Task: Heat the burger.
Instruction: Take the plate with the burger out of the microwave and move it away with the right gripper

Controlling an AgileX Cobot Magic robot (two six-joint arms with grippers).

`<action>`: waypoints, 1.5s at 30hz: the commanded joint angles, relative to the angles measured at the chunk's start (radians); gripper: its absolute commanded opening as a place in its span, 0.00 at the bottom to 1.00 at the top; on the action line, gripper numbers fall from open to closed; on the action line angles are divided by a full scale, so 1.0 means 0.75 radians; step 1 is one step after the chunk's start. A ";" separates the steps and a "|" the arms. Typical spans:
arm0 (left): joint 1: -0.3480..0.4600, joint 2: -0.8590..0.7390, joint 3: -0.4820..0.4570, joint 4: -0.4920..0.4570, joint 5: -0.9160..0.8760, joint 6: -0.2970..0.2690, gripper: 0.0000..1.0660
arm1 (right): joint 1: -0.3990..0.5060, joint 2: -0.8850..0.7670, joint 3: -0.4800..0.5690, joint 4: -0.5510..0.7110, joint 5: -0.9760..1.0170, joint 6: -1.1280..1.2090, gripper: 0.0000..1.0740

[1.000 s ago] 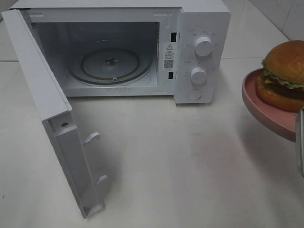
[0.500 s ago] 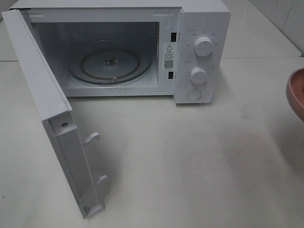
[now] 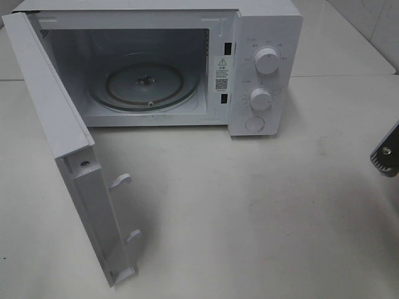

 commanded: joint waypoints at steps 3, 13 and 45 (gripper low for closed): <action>0.000 -0.031 0.005 0.003 -0.012 -0.001 0.92 | -0.004 0.123 -0.028 -0.115 0.025 0.177 0.00; 0.000 -0.031 0.005 0.003 -0.012 -0.001 0.92 | -0.004 0.353 -0.152 -0.116 0.033 0.413 0.01; 0.000 -0.031 0.005 0.003 -0.012 -0.001 0.92 | -0.009 0.909 -0.205 -0.284 -0.059 0.961 0.06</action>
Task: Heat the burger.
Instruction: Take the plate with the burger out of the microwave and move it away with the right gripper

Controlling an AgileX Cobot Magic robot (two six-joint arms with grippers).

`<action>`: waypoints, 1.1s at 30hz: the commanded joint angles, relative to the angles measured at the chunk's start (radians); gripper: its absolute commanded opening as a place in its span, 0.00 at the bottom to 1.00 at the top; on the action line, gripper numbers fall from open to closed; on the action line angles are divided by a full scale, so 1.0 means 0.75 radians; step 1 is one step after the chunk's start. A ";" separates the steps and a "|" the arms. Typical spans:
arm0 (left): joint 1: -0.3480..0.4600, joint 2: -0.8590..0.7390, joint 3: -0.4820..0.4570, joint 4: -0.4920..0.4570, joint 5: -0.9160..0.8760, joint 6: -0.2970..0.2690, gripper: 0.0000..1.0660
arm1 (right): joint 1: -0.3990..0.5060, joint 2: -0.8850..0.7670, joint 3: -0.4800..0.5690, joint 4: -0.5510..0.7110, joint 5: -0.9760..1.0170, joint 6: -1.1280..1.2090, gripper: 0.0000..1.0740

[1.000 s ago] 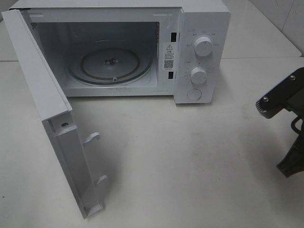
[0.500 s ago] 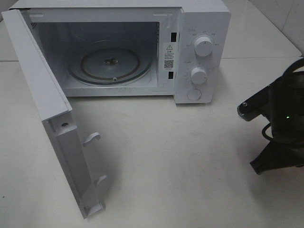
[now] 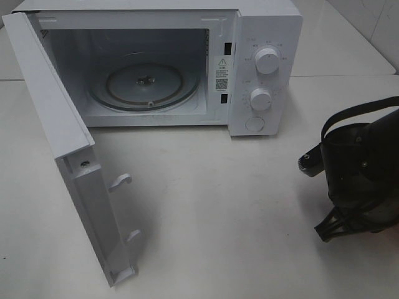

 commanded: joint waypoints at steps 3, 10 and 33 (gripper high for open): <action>0.000 -0.031 0.005 0.003 -0.012 -0.001 0.92 | -0.031 0.036 -0.007 -0.111 0.044 0.055 0.06; 0.000 -0.031 0.005 0.003 -0.012 -0.001 0.92 | -0.131 0.109 -0.007 -0.120 0.005 0.055 0.07; 0.000 -0.031 0.005 0.003 -0.012 -0.001 0.92 | -0.235 0.191 -0.021 -0.139 -0.087 0.049 0.38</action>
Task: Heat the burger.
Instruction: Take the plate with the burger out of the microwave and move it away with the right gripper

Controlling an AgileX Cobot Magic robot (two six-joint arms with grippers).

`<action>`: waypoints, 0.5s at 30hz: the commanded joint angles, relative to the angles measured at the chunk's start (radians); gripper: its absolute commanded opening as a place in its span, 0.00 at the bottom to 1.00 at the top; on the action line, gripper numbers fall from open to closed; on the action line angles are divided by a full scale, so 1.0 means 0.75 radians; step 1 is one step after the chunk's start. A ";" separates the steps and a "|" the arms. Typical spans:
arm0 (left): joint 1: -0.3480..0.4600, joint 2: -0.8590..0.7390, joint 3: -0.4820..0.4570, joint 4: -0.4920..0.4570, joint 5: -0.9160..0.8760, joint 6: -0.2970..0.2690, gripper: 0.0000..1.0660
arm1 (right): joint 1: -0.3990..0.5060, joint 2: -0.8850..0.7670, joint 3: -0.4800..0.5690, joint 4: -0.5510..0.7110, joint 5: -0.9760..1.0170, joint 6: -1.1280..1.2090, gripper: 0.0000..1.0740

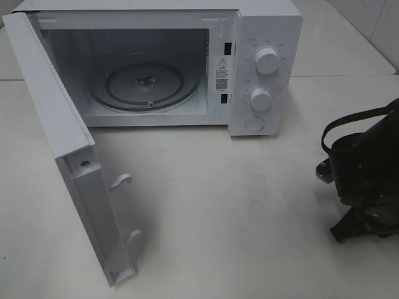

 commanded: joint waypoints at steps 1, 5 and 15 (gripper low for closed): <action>0.000 -0.031 0.005 0.003 -0.012 -0.001 0.92 | 0.001 -0.043 -0.029 0.051 0.020 -0.087 0.46; 0.000 -0.031 0.005 0.003 -0.012 -0.001 0.92 | 0.001 -0.105 -0.053 0.101 0.027 -0.161 0.52; 0.000 -0.031 0.005 0.003 -0.012 -0.001 0.92 | 0.001 -0.423 -0.069 0.404 -0.043 -0.585 0.59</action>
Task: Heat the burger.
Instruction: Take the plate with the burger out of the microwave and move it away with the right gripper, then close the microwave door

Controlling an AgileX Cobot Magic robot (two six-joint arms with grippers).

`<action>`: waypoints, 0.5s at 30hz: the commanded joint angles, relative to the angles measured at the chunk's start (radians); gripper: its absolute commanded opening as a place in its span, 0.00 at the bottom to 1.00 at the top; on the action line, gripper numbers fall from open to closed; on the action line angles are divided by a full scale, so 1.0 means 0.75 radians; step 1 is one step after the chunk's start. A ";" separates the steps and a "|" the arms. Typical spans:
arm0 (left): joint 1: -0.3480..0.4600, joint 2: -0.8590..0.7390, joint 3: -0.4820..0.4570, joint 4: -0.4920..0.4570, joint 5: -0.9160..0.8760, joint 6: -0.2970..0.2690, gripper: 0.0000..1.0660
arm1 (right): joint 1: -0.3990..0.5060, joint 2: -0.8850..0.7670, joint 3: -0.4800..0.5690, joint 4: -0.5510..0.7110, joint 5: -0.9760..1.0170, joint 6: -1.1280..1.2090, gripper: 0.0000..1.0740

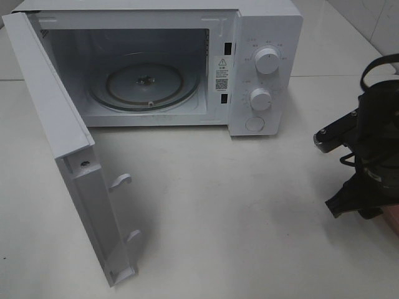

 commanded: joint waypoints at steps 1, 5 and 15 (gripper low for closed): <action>0.000 -0.031 0.005 0.003 -0.012 -0.001 0.92 | 0.001 -0.073 -0.003 0.076 -0.031 -0.113 0.59; 0.000 -0.031 0.005 0.003 -0.012 -0.001 0.92 | 0.001 -0.199 -0.003 0.227 -0.064 -0.279 0.61; 0.000 -0.031 0.005 0.003 -0.012 -0.001 0.92 | 0.001 -0.564 -0.003 0.527 -0.065 -0.625 0.66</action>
